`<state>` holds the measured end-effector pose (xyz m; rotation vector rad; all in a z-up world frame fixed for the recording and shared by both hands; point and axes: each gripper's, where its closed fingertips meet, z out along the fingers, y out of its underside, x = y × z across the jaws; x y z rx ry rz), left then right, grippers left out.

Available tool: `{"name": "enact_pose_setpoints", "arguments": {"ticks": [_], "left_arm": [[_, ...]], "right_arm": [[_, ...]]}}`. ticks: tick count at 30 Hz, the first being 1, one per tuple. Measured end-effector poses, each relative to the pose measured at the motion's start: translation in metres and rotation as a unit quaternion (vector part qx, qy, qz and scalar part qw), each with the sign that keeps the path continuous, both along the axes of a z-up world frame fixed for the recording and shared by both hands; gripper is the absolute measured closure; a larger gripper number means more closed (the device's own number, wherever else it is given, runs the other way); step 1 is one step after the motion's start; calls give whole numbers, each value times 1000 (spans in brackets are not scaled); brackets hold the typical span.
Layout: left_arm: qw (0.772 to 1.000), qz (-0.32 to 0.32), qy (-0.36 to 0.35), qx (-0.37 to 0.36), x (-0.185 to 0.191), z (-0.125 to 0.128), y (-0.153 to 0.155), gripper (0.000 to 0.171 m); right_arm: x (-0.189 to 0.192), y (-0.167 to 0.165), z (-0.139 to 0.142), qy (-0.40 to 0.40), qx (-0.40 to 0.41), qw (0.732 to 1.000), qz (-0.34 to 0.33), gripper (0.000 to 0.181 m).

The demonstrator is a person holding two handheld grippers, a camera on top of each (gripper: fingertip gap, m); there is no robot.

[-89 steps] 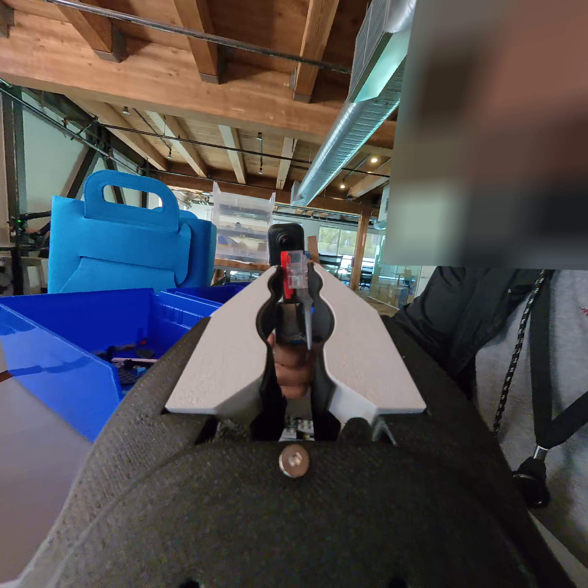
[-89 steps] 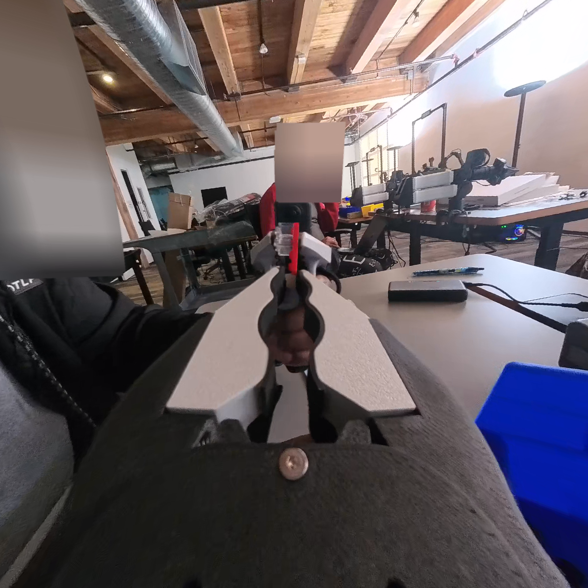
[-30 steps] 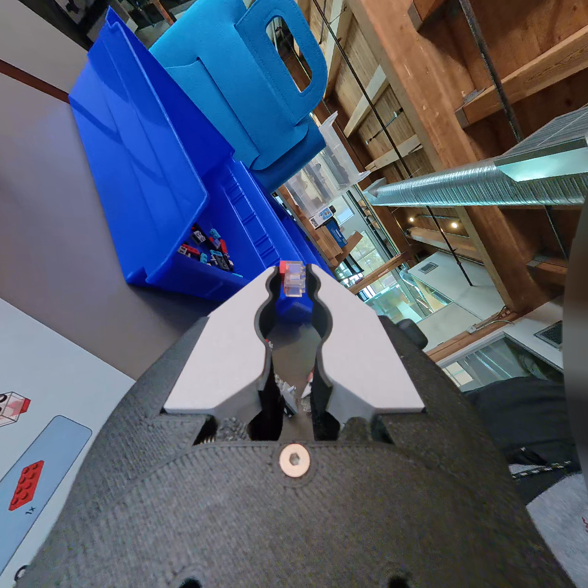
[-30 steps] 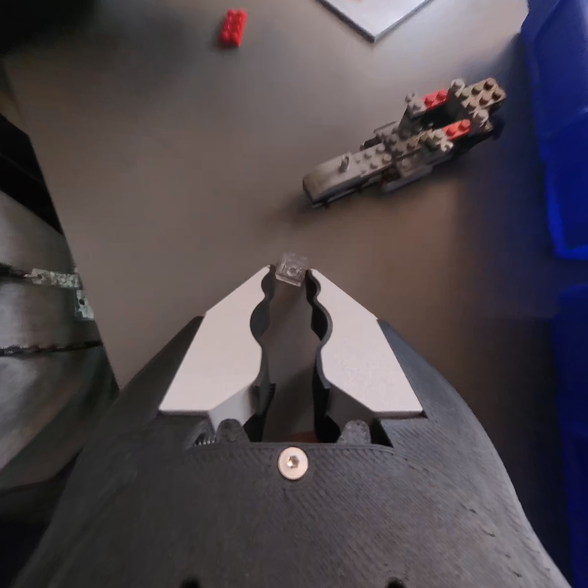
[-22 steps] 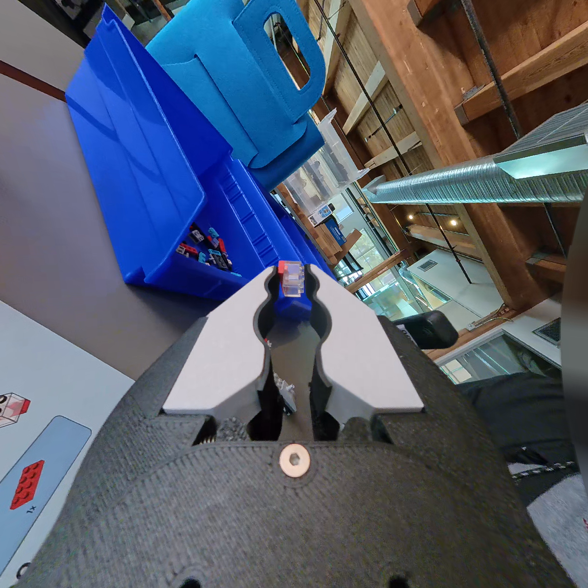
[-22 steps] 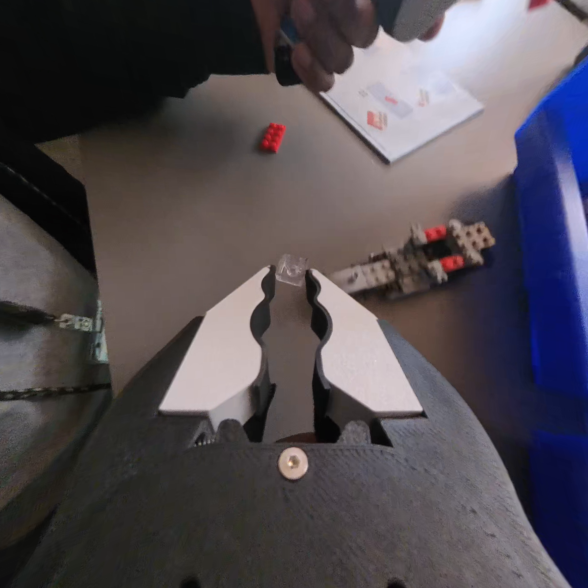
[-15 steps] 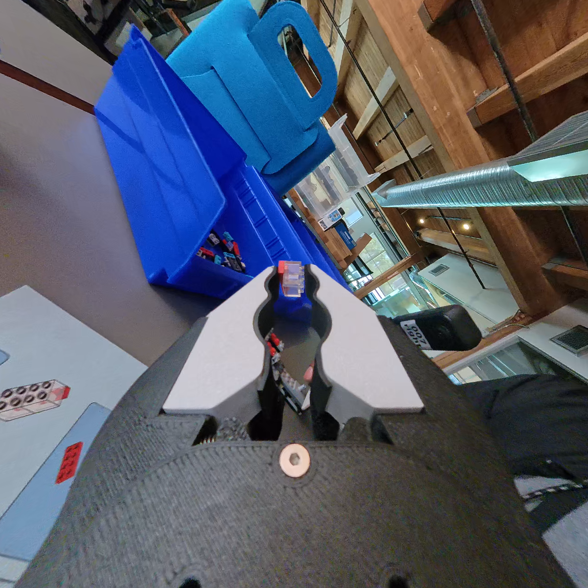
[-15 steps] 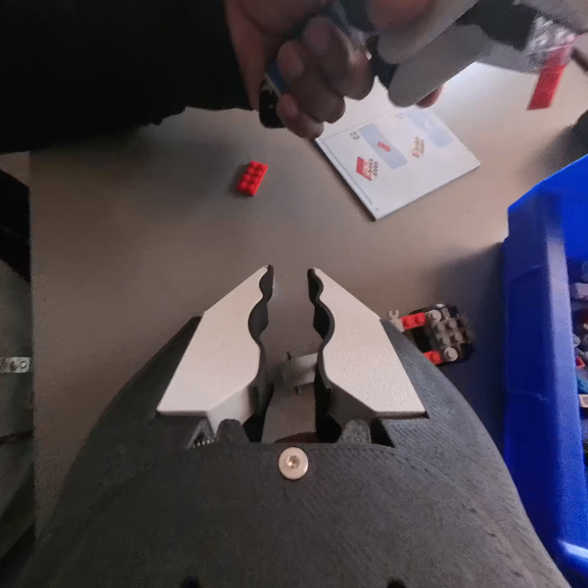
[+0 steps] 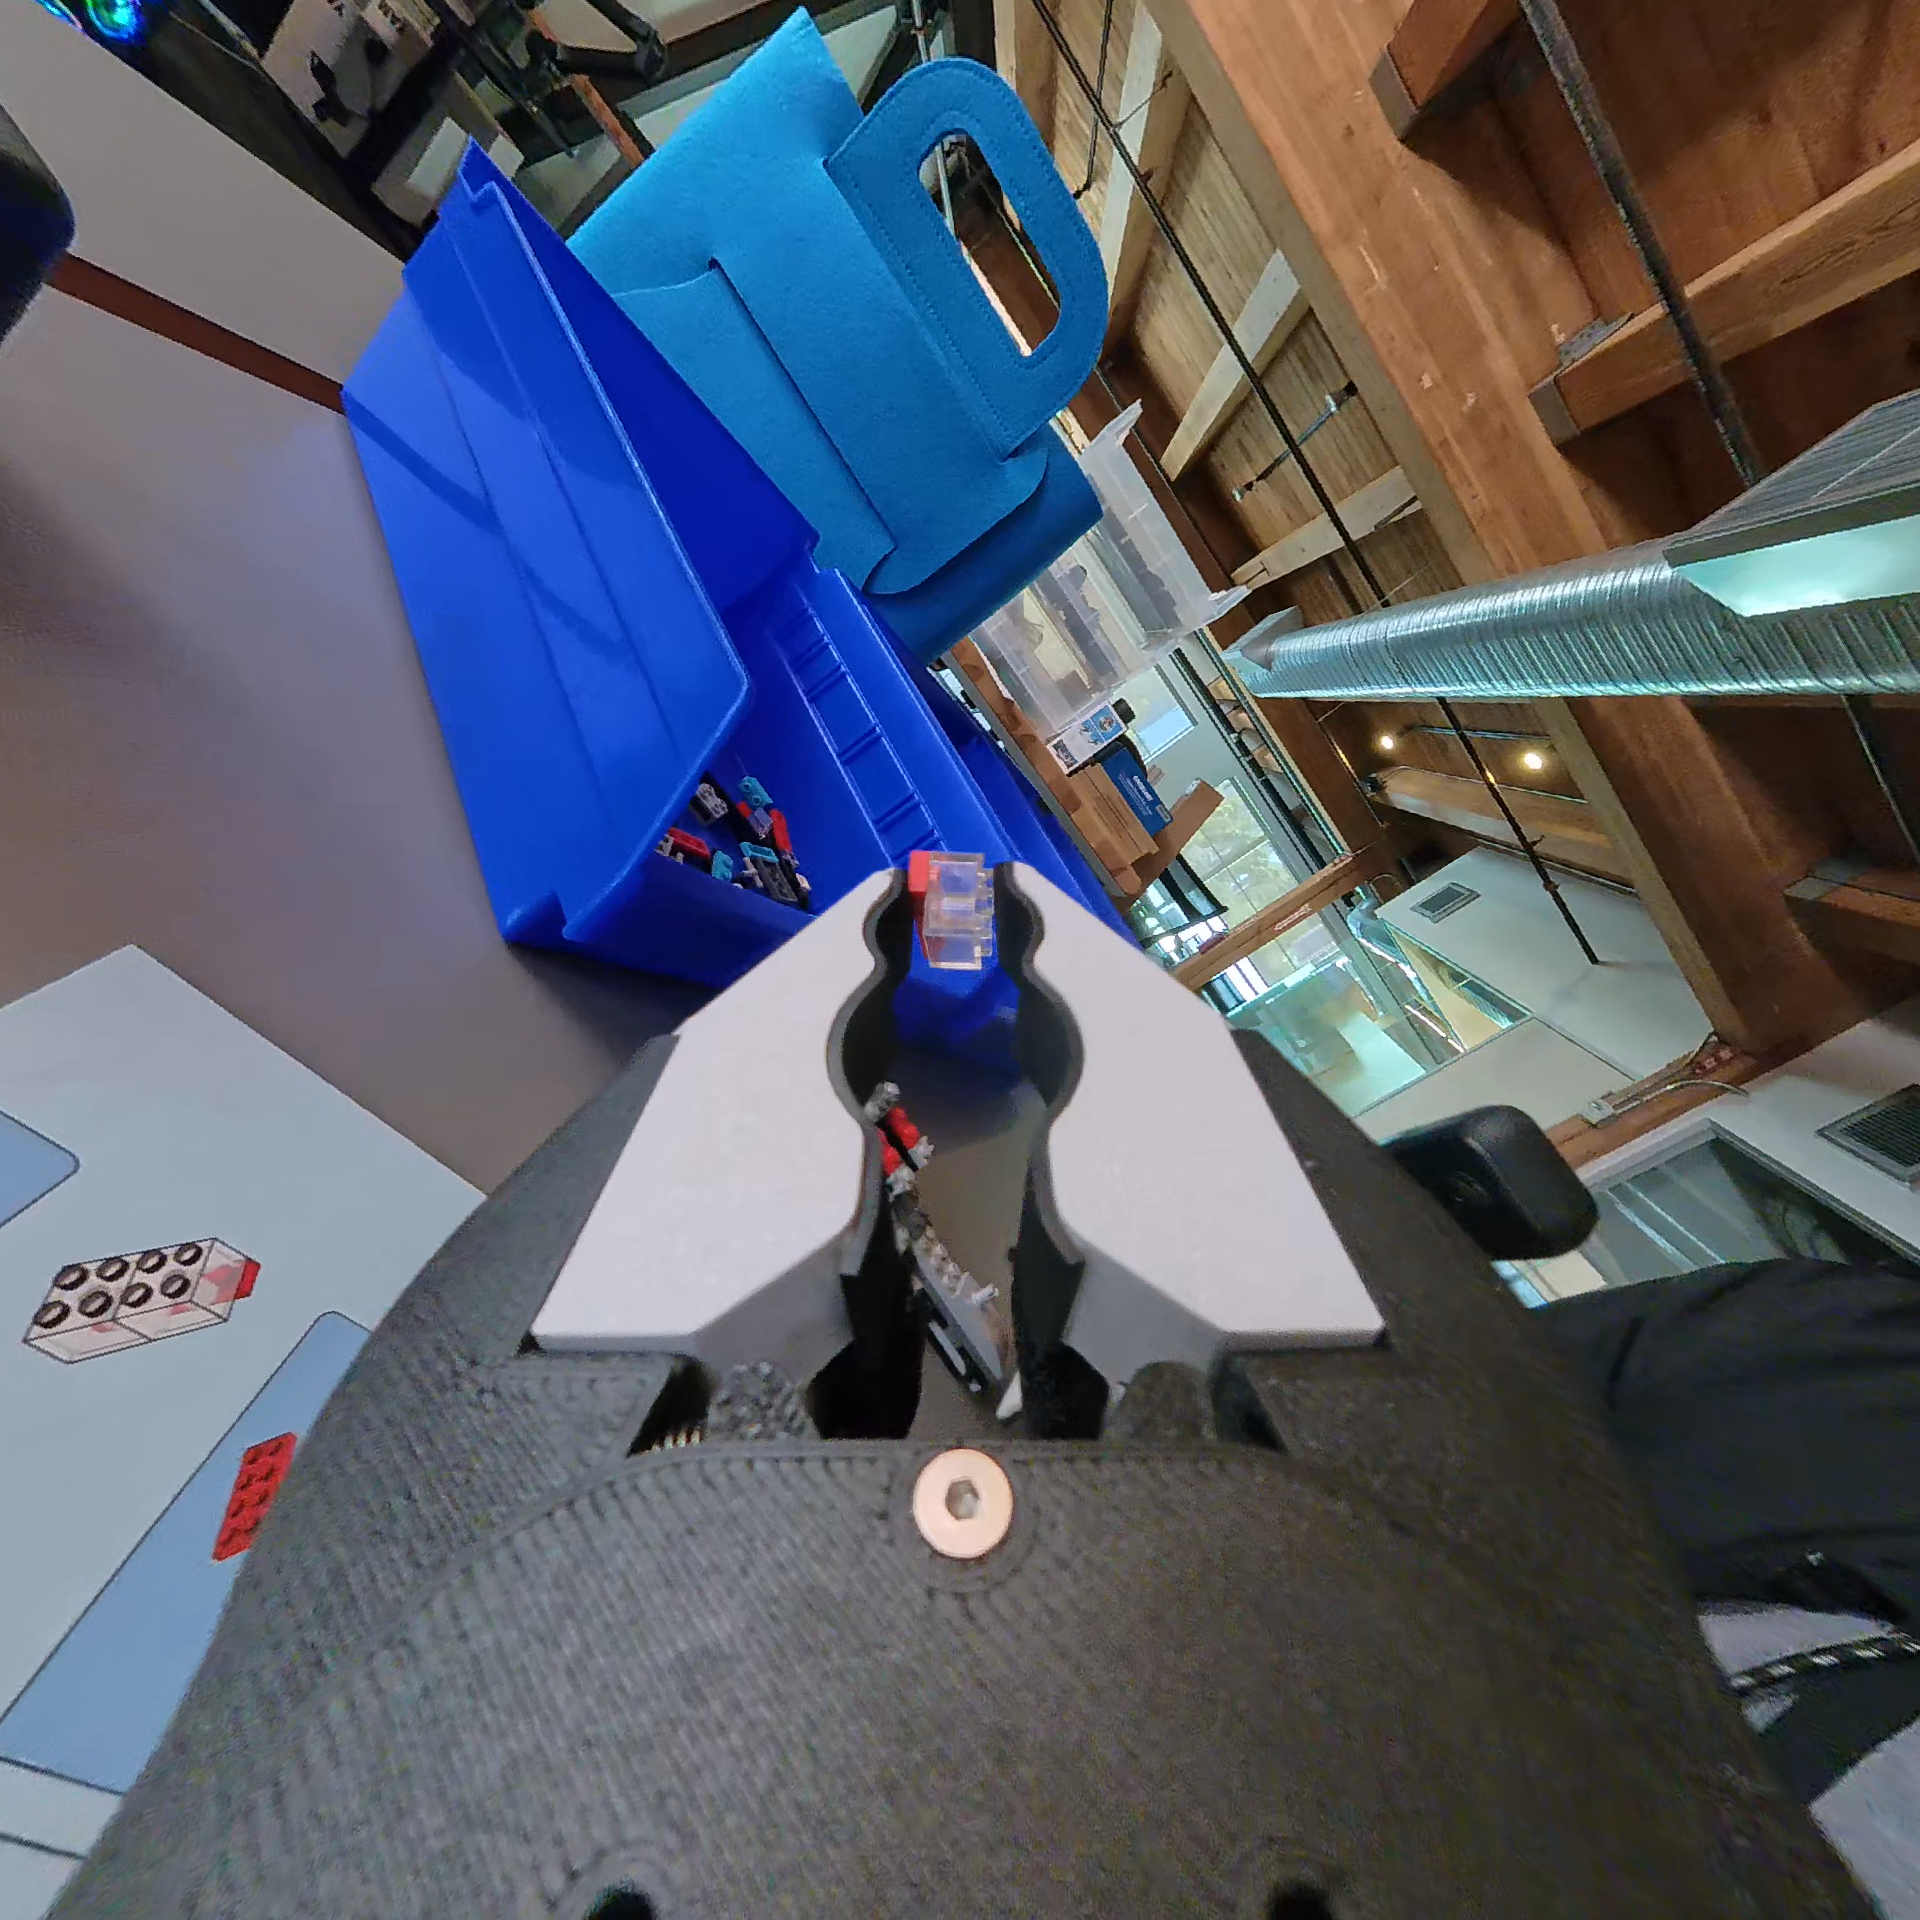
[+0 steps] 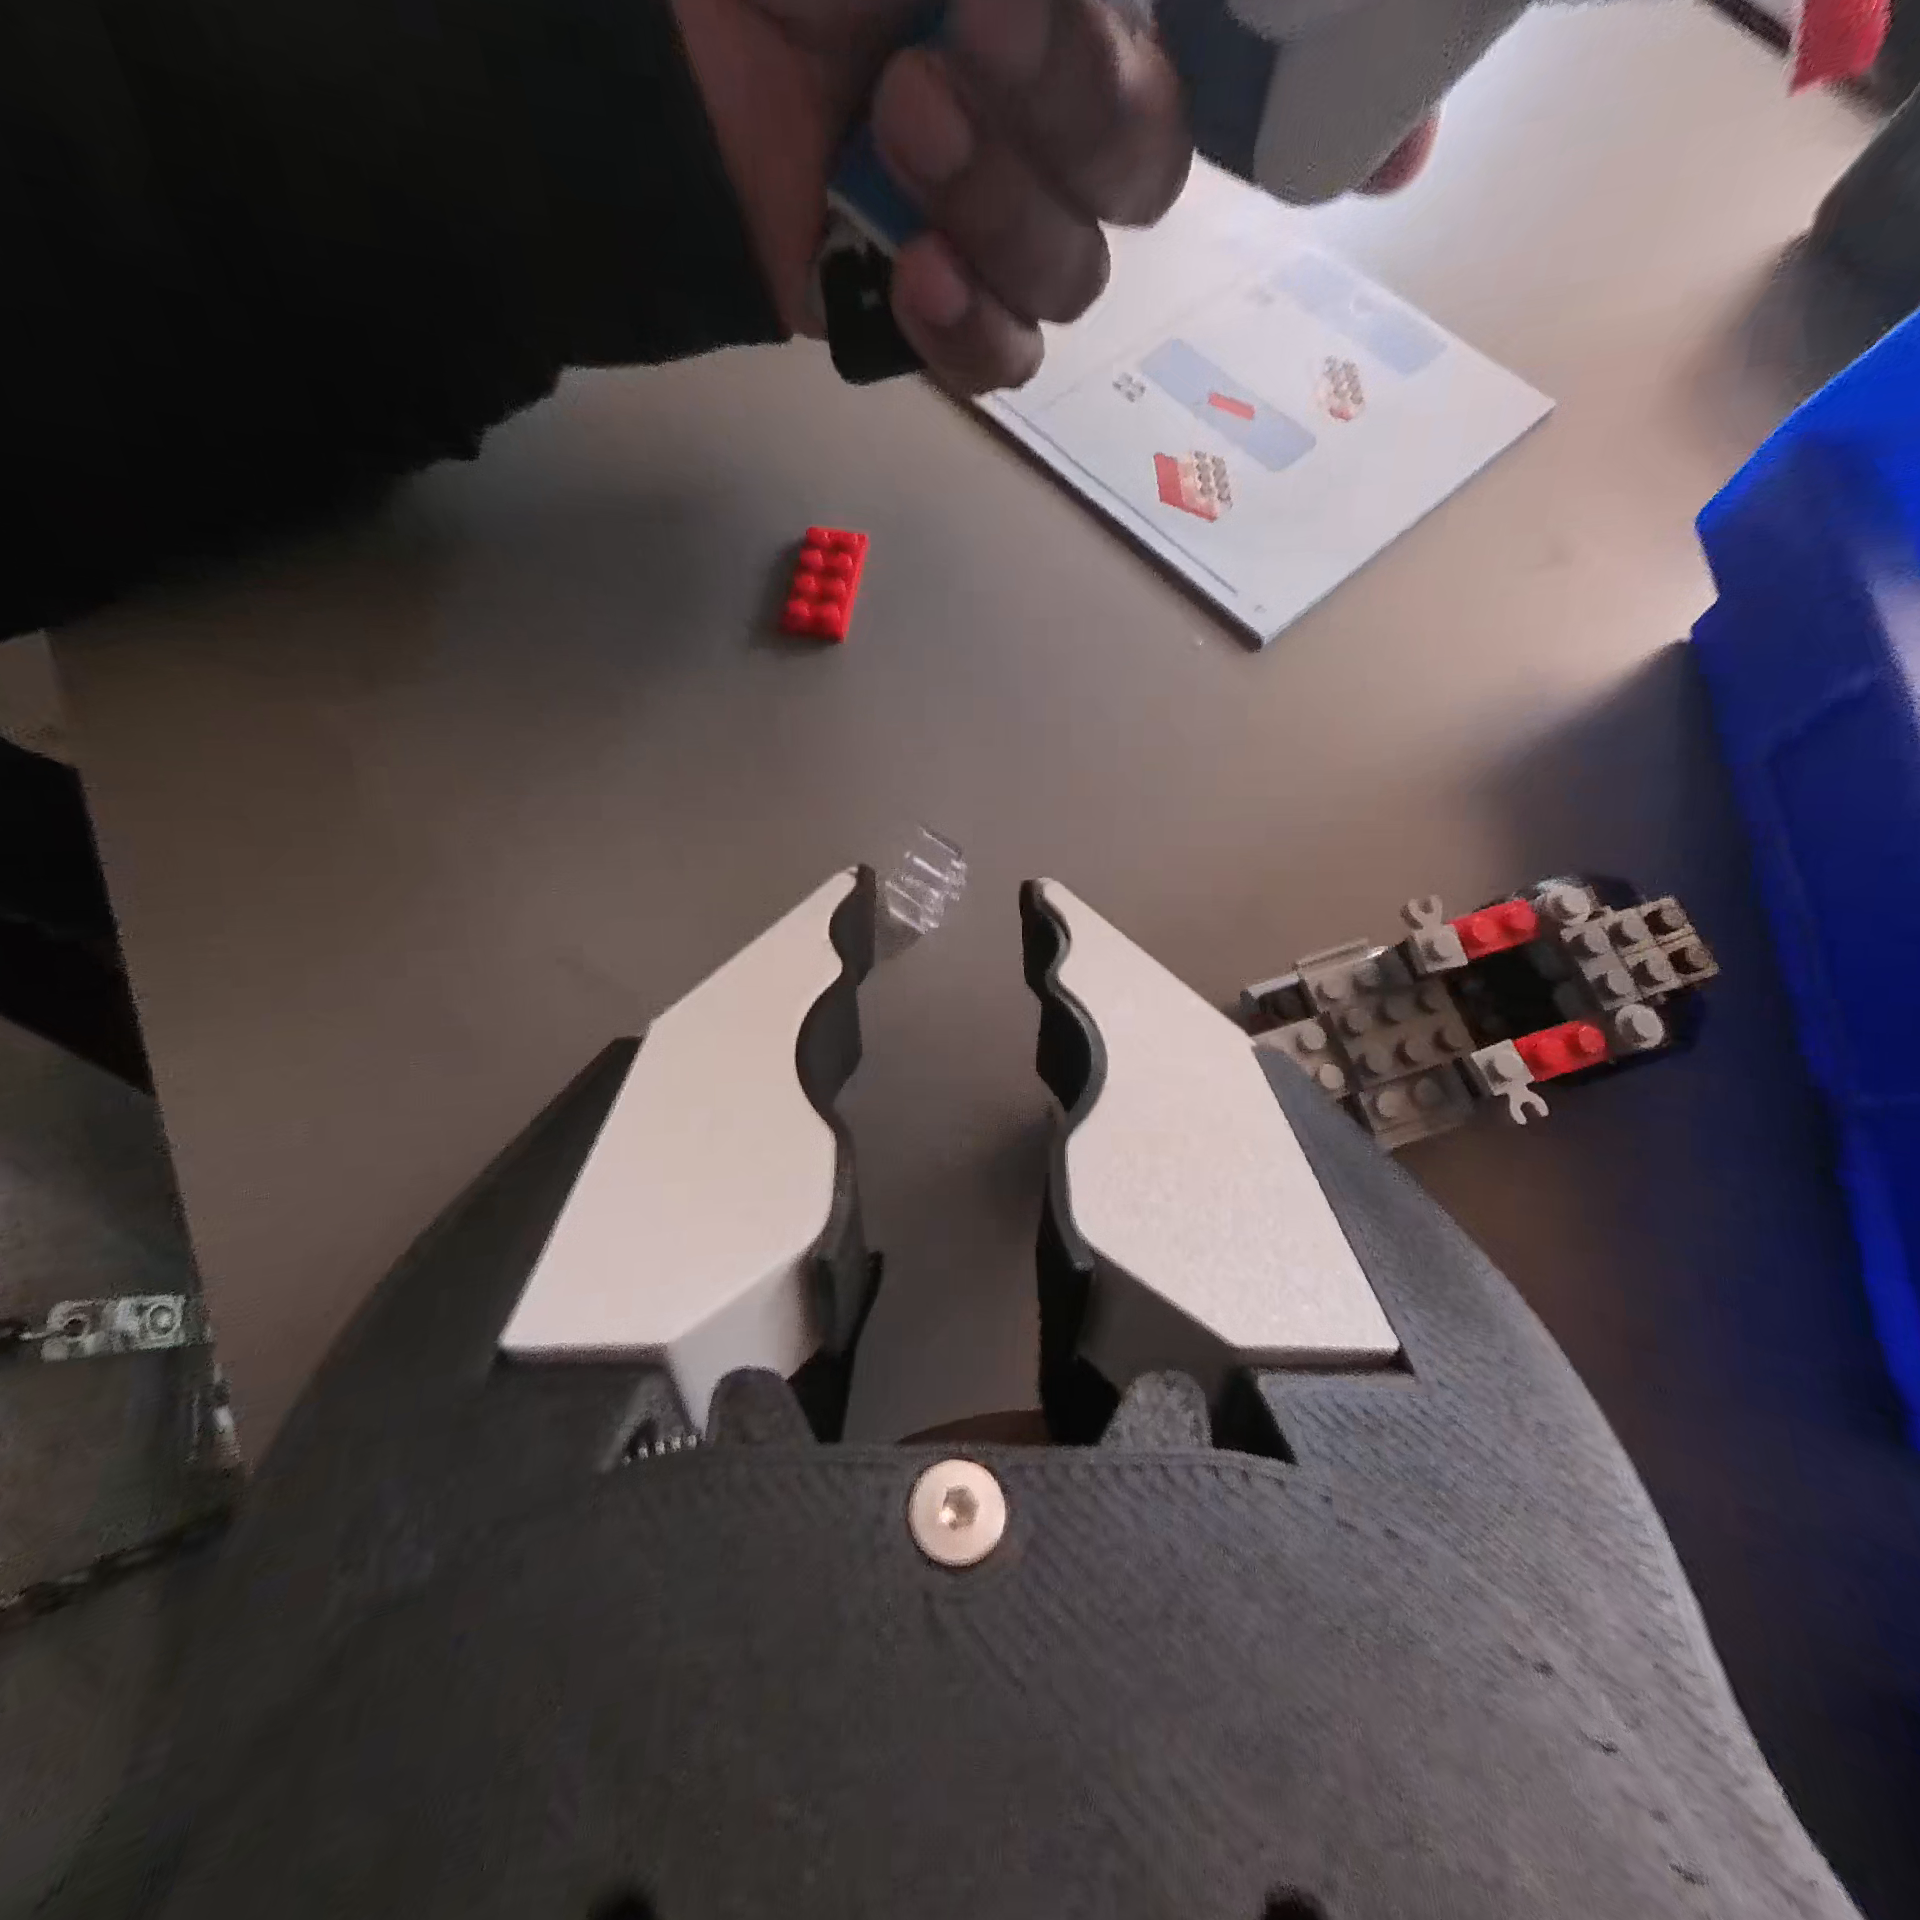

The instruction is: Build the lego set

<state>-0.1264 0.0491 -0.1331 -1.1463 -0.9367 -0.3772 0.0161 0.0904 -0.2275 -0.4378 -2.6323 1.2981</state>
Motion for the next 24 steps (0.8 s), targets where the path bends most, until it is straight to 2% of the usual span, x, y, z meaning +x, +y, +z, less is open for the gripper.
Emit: {"name": "enact_pose_setpoints", "arguments": {"ticks": [3, 6, 9, 12, 16, 19, 22, 24], "left_arm": [[1000, 3, 1, -1, -1, 0, -1, 157], [1000, 2, 1, -1, 0, 0, 0, 157], [1000, 1, 1, -1, 0, 0, 0, 157], [1000, 2, 1, 0, 0, 0, 0, 157], [1000, 4, 2, -2, -1, 1, -2, 157], [1000, 5, 3, -3, -1, 1, -2, 157], [1000, 6, 3, -4, -1, 0, -2, 157], [1000, 6, 3, -4, -1, 1, -3, 157]], "right_arm": [[2, -3, 1, -3, -5, 1000, -21, 153], [2, -5, -11, -16, 9, 999, -45, 155], [-1, -8, -16, -12, 16, 998, -65, 166], [-3, -13, -13, -7, 9, 998, -62, 168], [-21, -9, -3, 84, 41, 994, -61, 167], [-23, -9, -5, 146, 92, 985, -21, 167], [-15, -6, -19, 191, 155, 968, 36, 166], [-10, -6, -22, 218, 170, 959, 66, 163]]}}
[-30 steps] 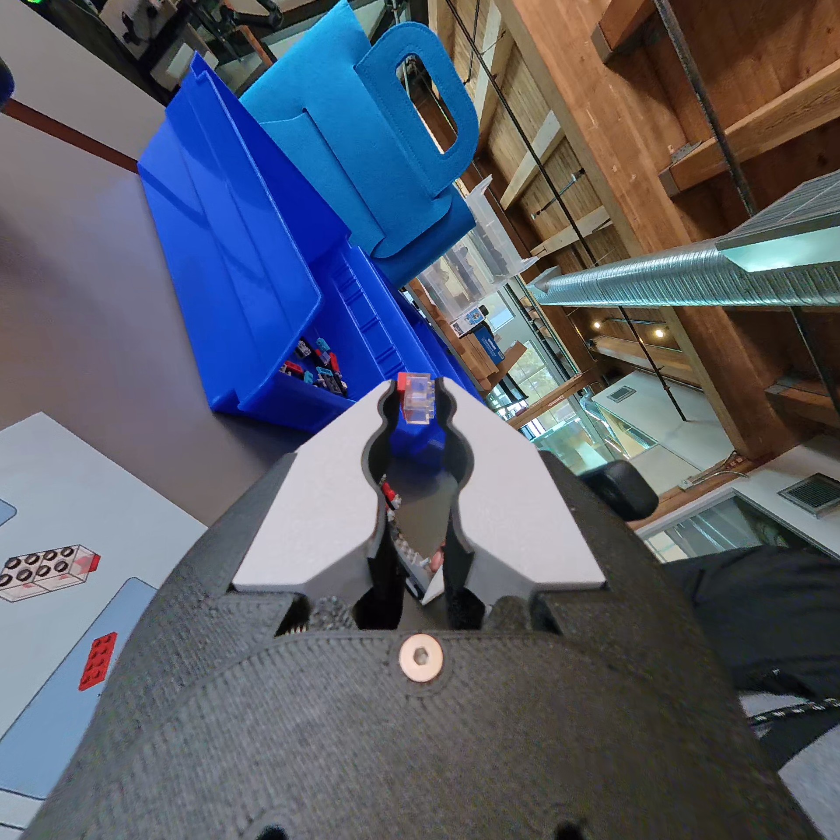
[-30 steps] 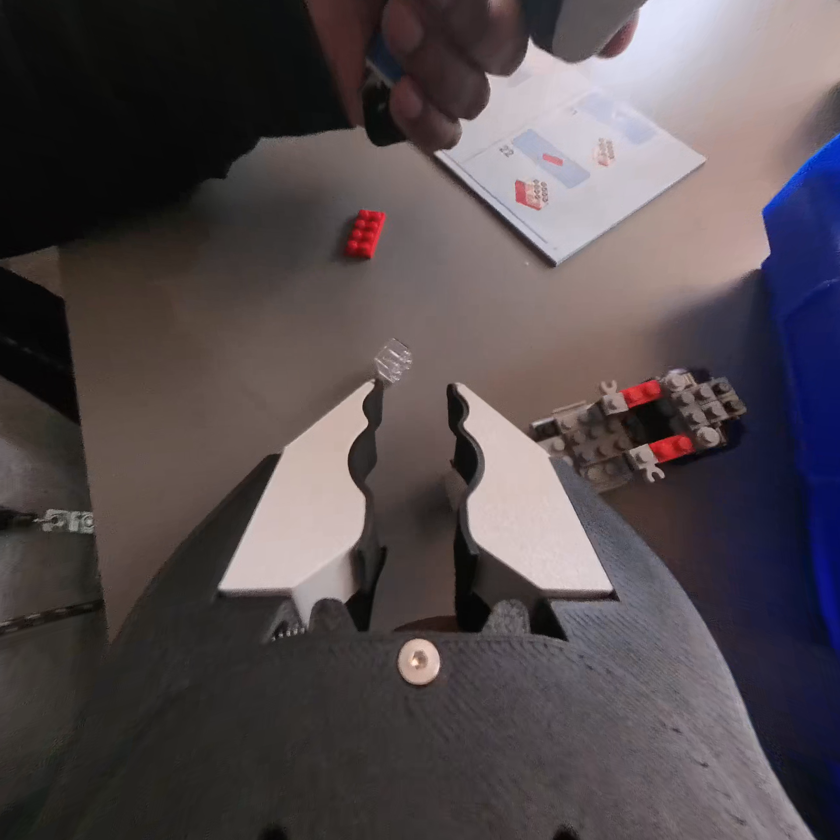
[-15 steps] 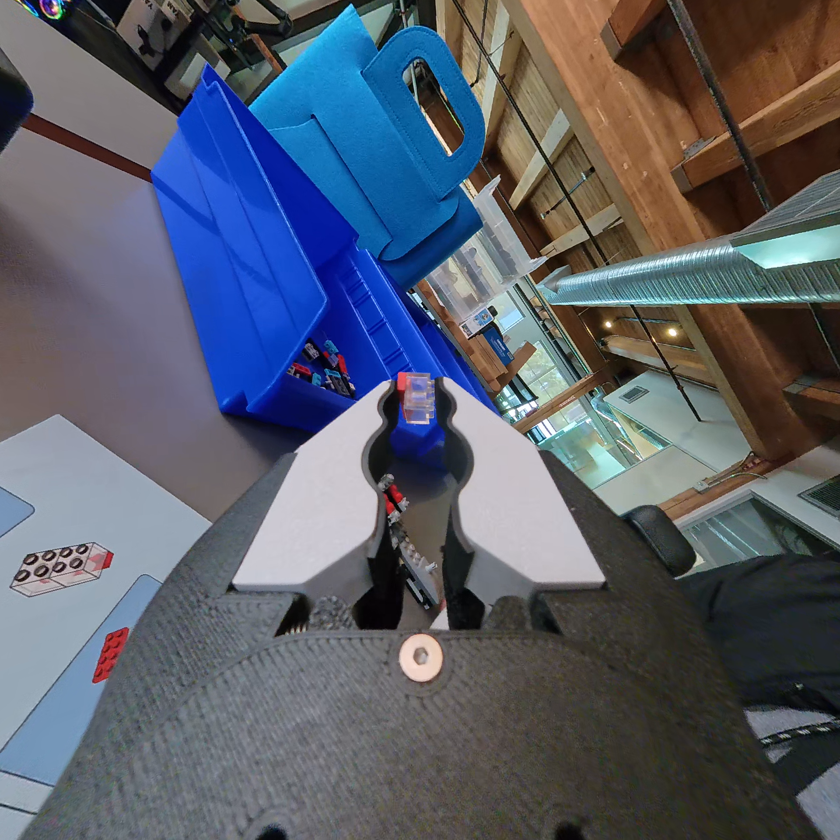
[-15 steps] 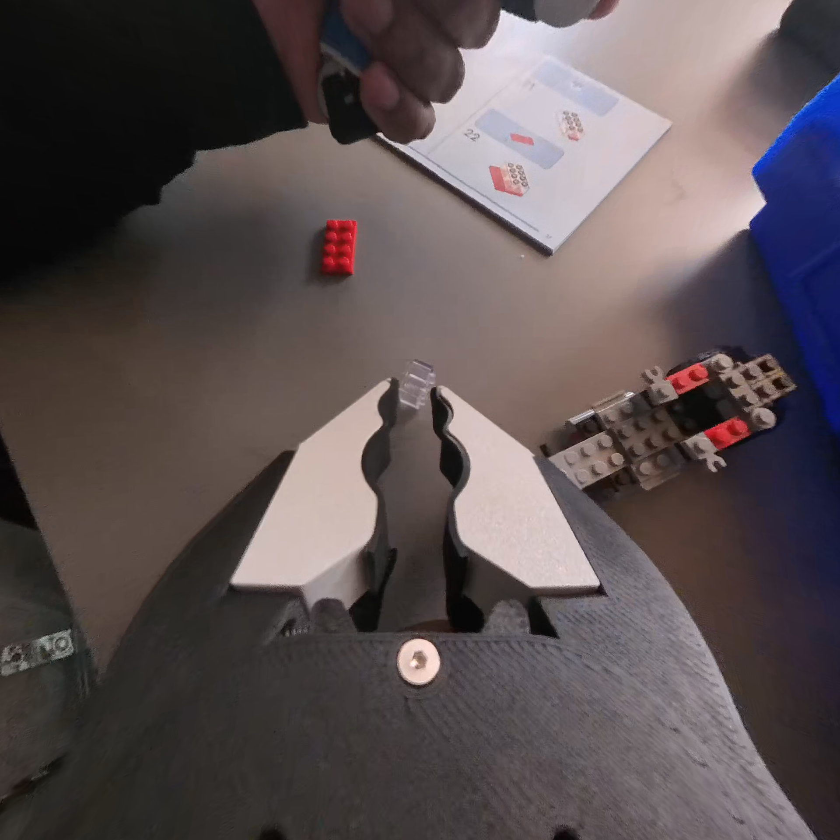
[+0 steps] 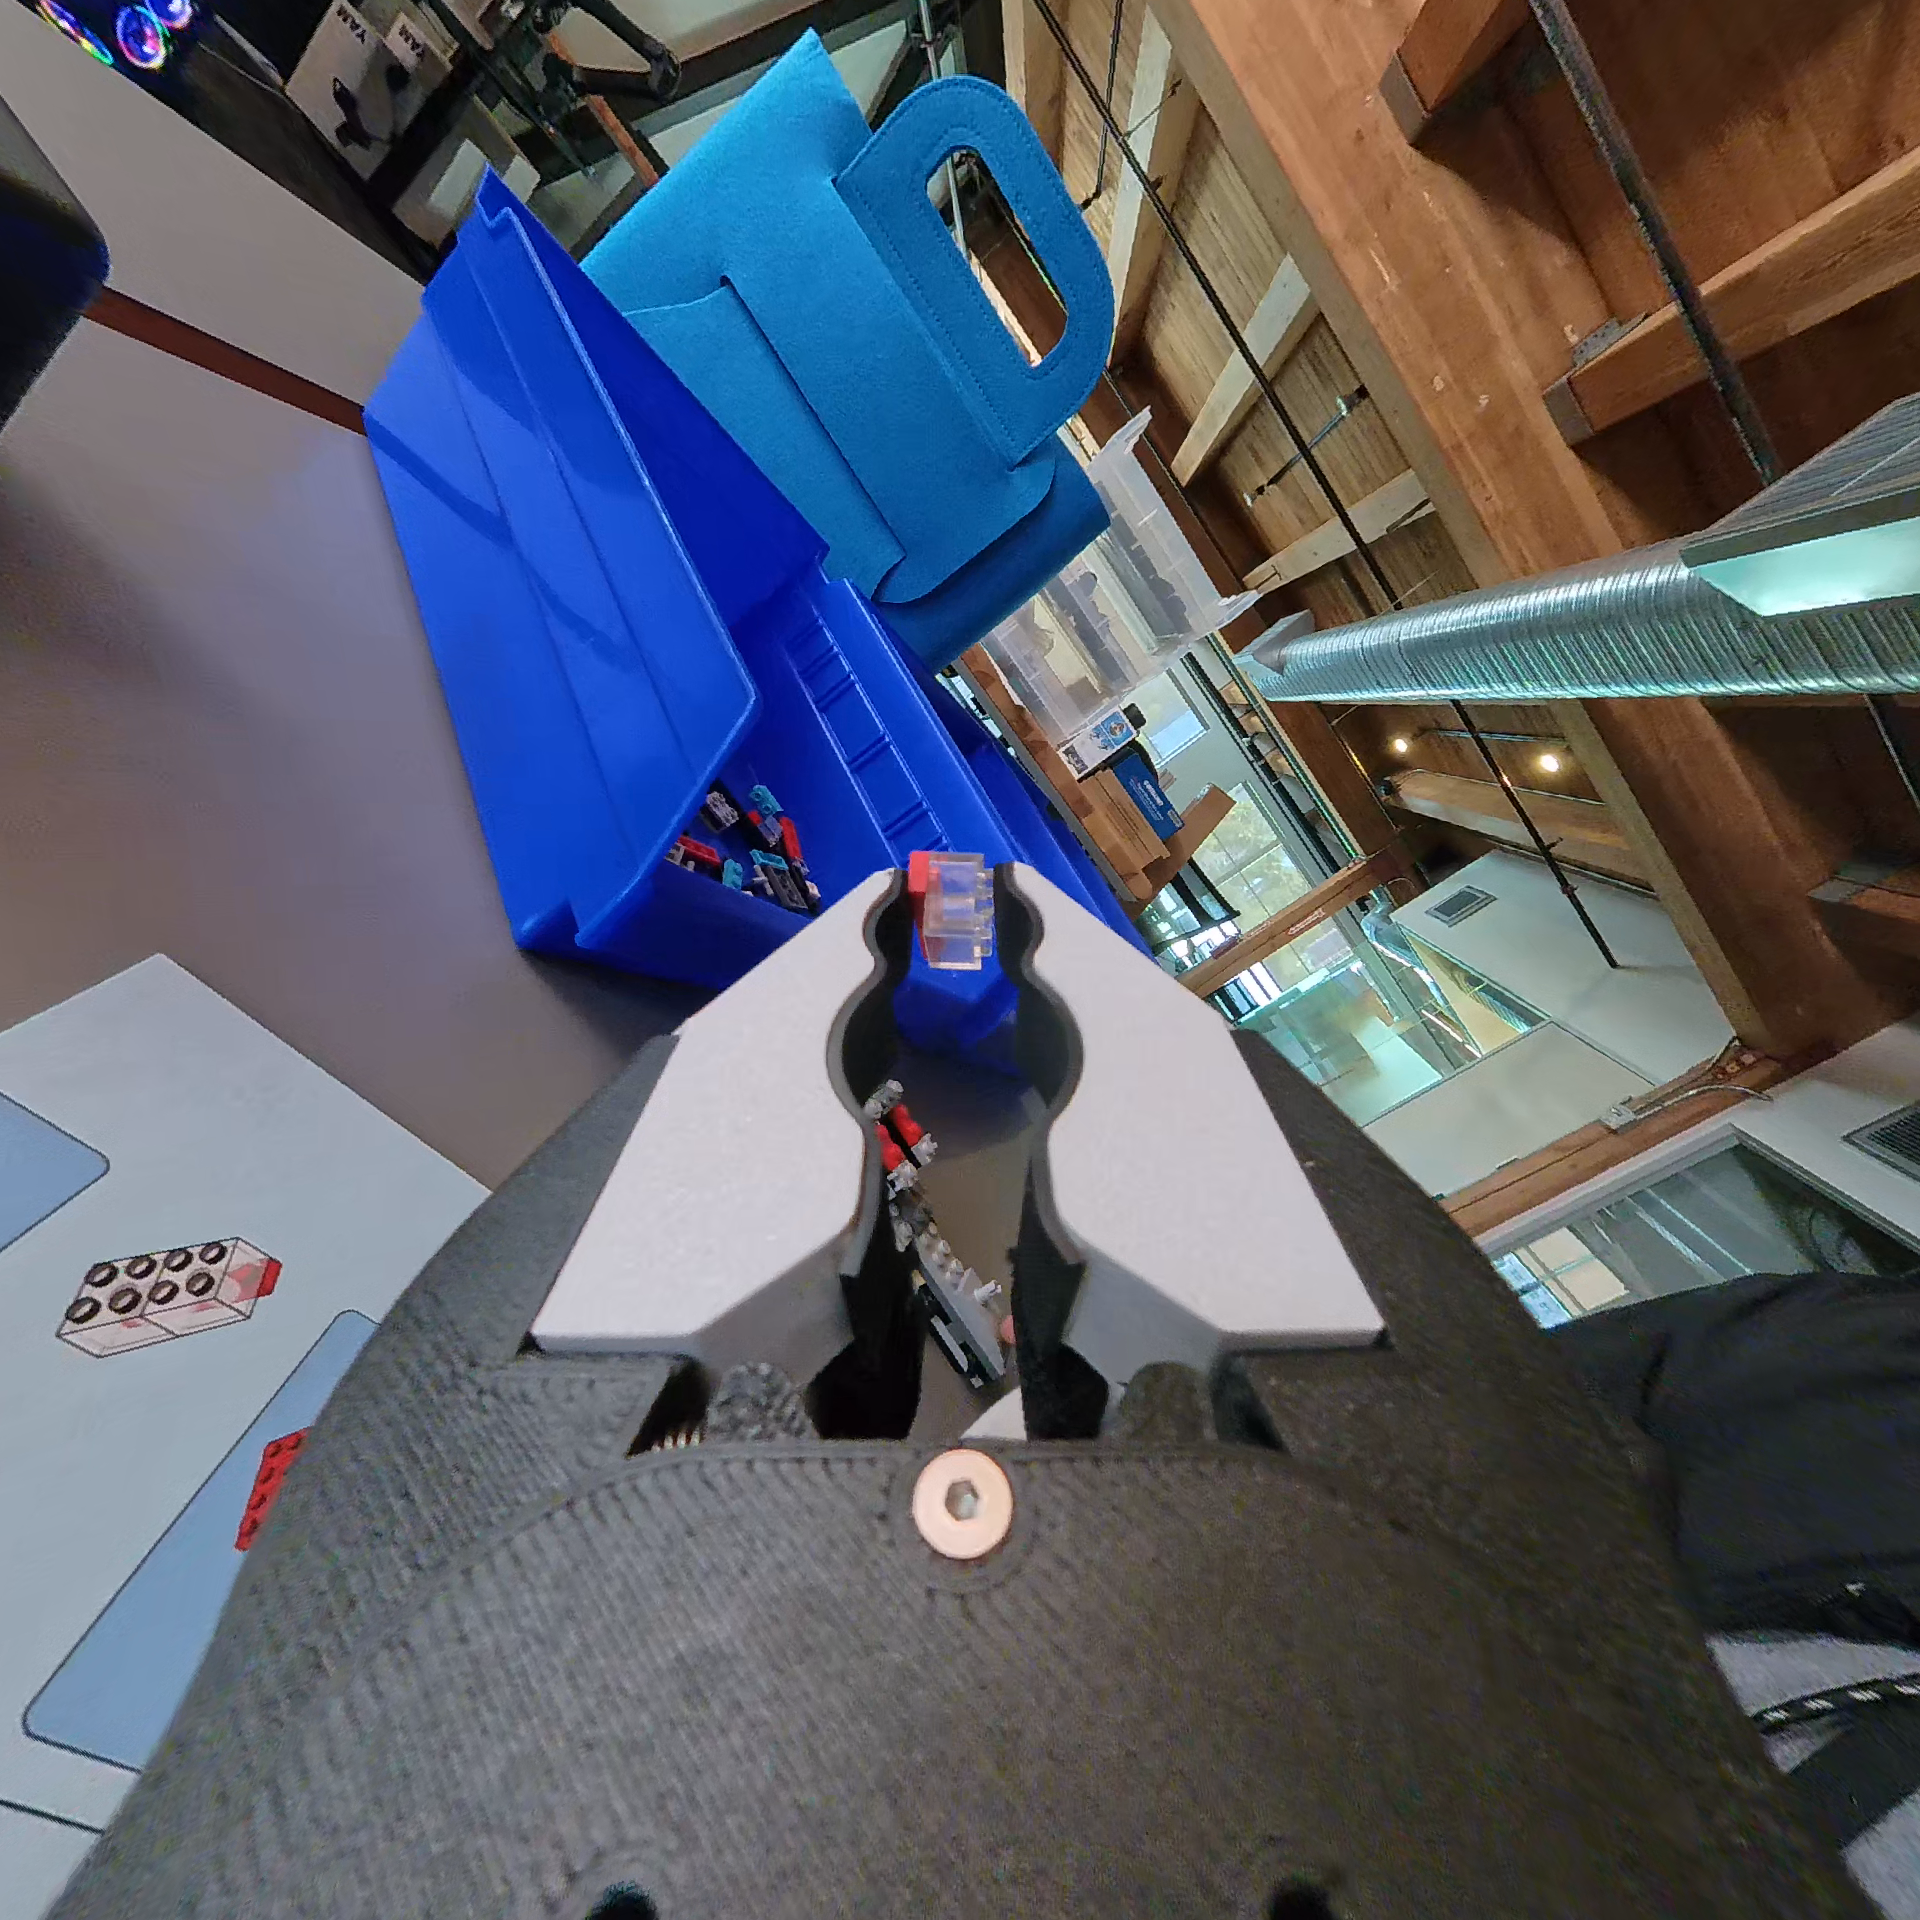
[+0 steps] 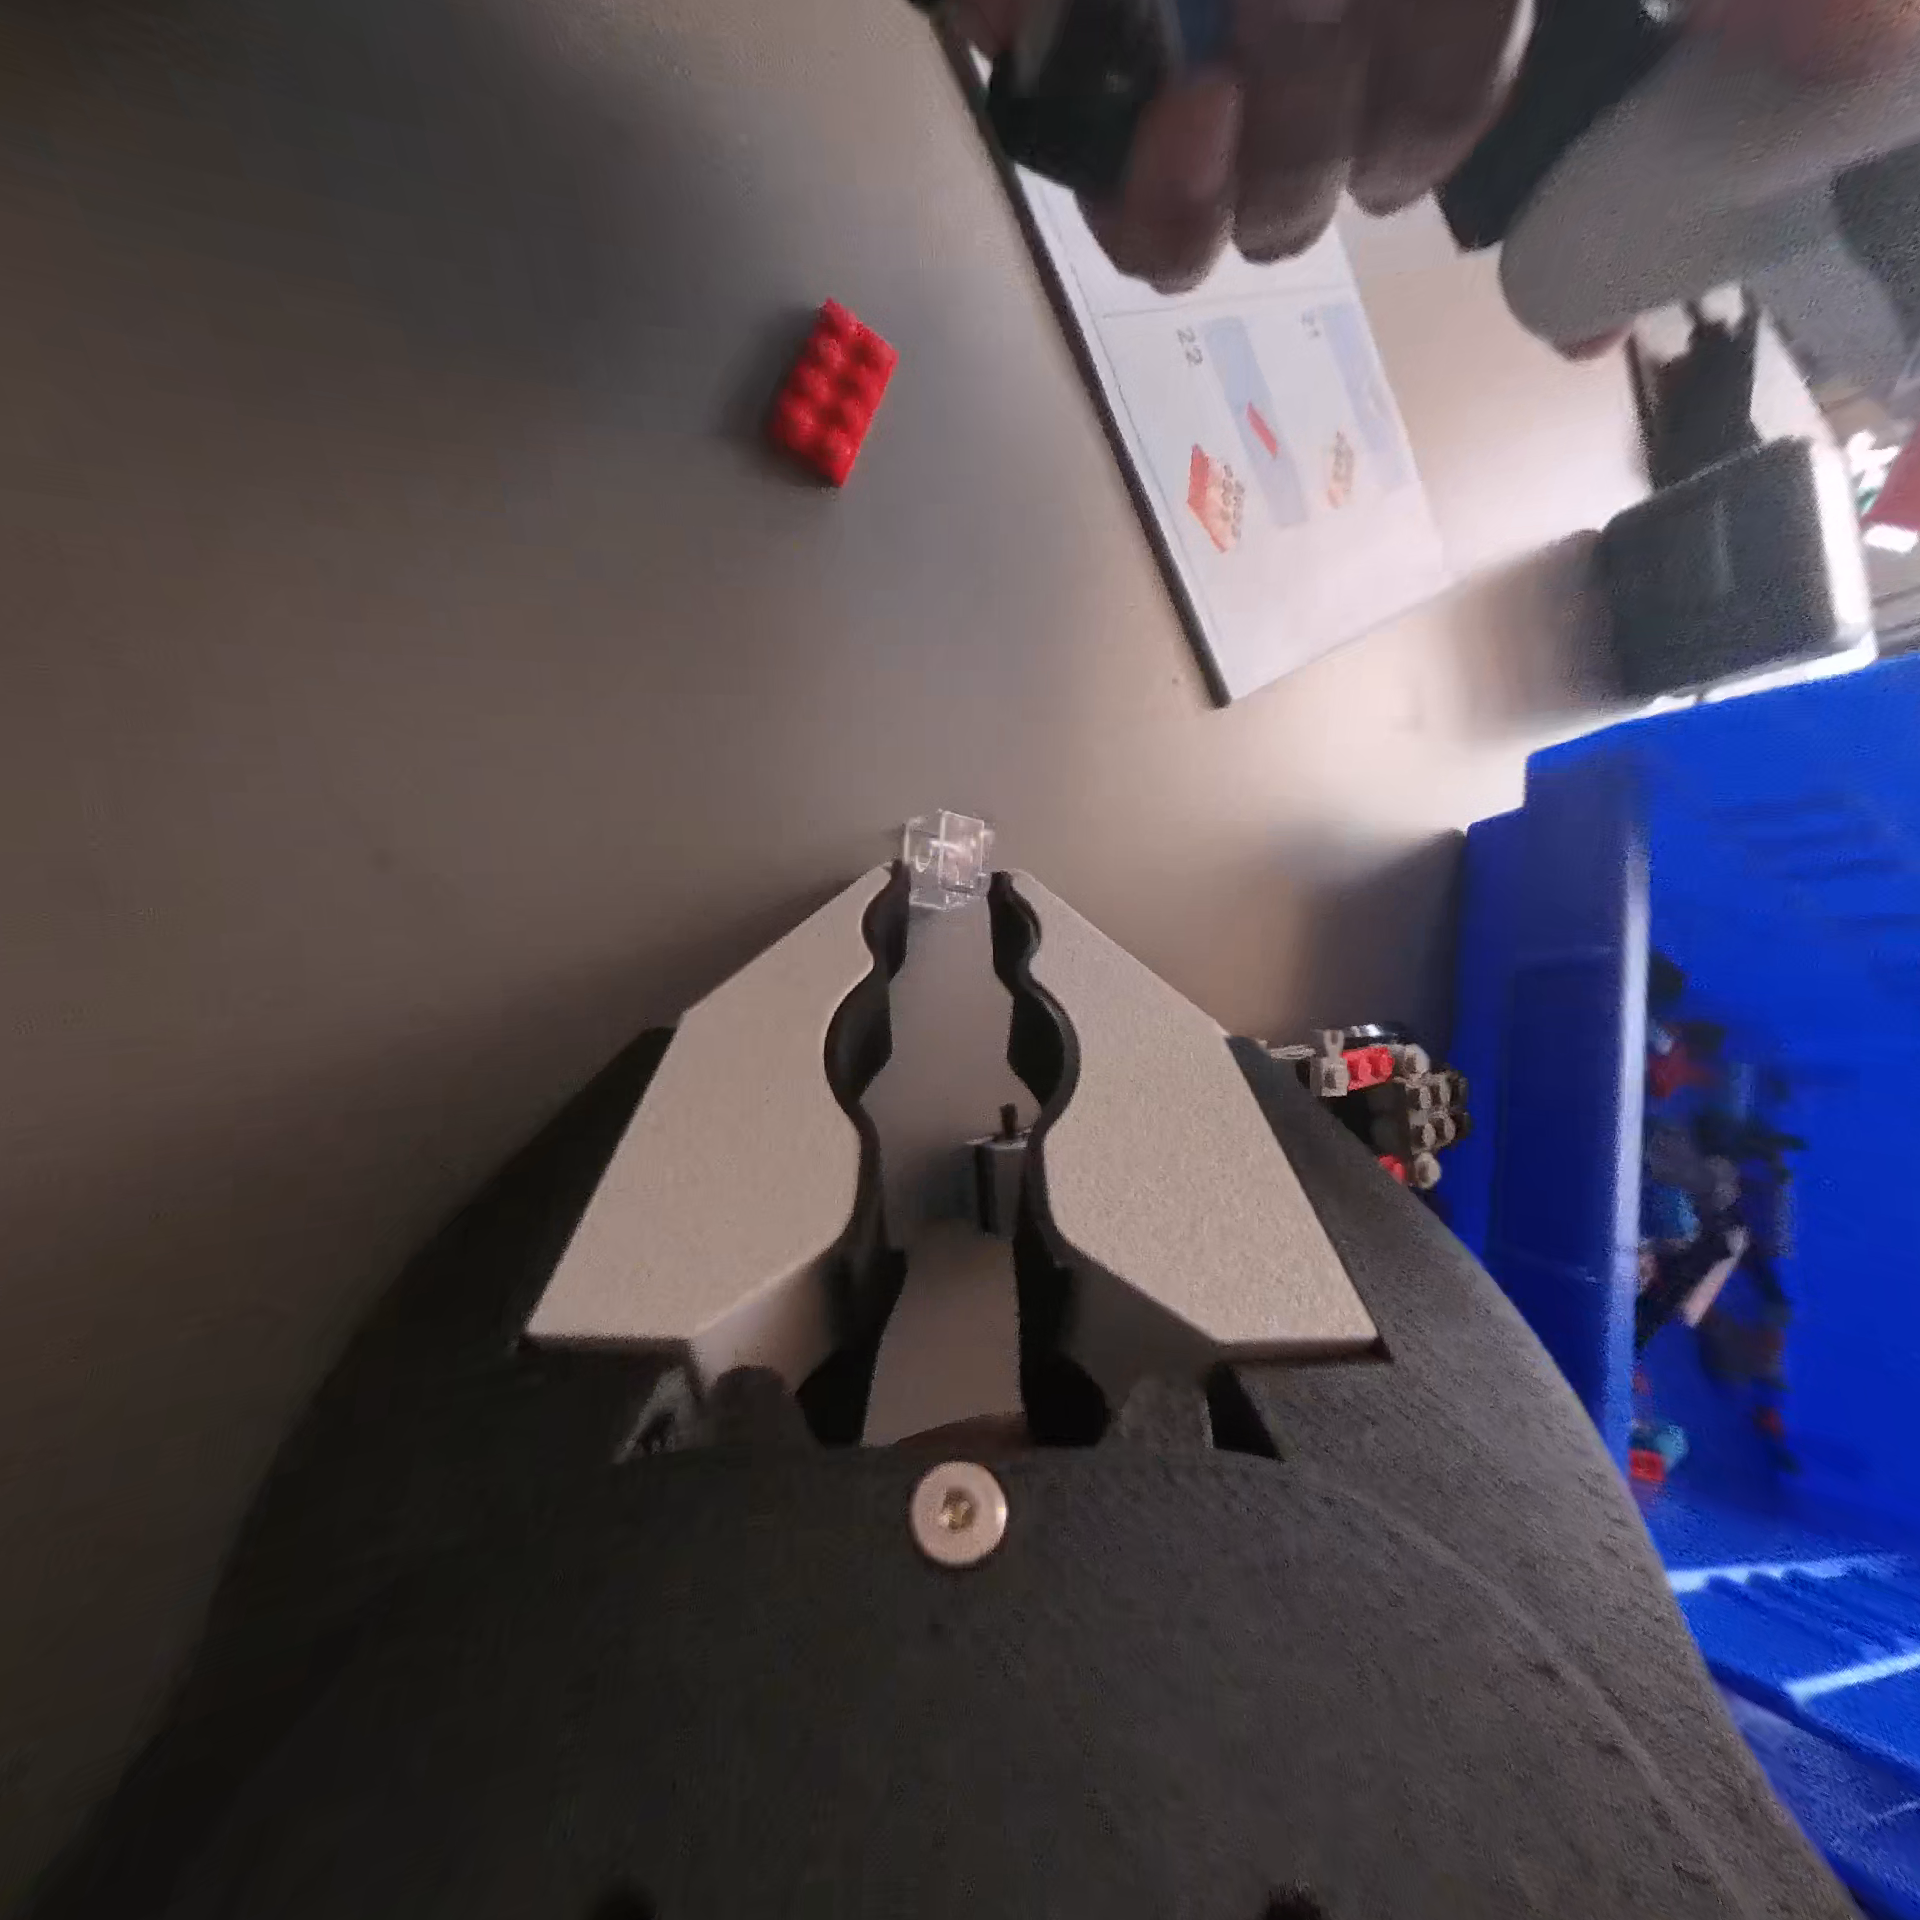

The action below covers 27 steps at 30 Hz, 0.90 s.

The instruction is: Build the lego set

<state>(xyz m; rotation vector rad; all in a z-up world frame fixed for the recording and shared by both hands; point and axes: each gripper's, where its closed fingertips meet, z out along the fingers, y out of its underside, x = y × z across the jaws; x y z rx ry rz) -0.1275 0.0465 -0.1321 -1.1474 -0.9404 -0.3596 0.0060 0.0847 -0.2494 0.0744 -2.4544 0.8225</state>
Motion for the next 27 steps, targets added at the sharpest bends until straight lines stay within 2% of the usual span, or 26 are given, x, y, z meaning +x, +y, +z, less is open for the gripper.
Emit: {"name": "enact_pose_setpoints", "arguments": {"ticks": [4, 9, 12, 16, 21, 27], "left_arm": [[1000, -1, 1, 0, 1, 1, 1, 157], [1000, -2, 2, 1, 1, 2, 1, 157], [1000, -3, 3, 0, 2, 2, 2, 157], [1000, -2, 4, -2, 2, 2, 2, 157], [1000, -1, 4, 0, 1, 3, 1, 157], [1000, -1, 5, 1, 2, 4, 1, 157]], "right_arm": [[8, -1, 4, -41, -36, 998, 9, 158], [9, 1, 12, -109, -99, 989, -19, 149], [5, -1, 15, -168, -147, 973, -59, 150], [1, -2, 20, -218, -183, 954, -89, 164], [0, -1, 11, -178, -142, 969, -98, 165], [8, -4, 10, -162, -131, 975, -83, 165]]}}
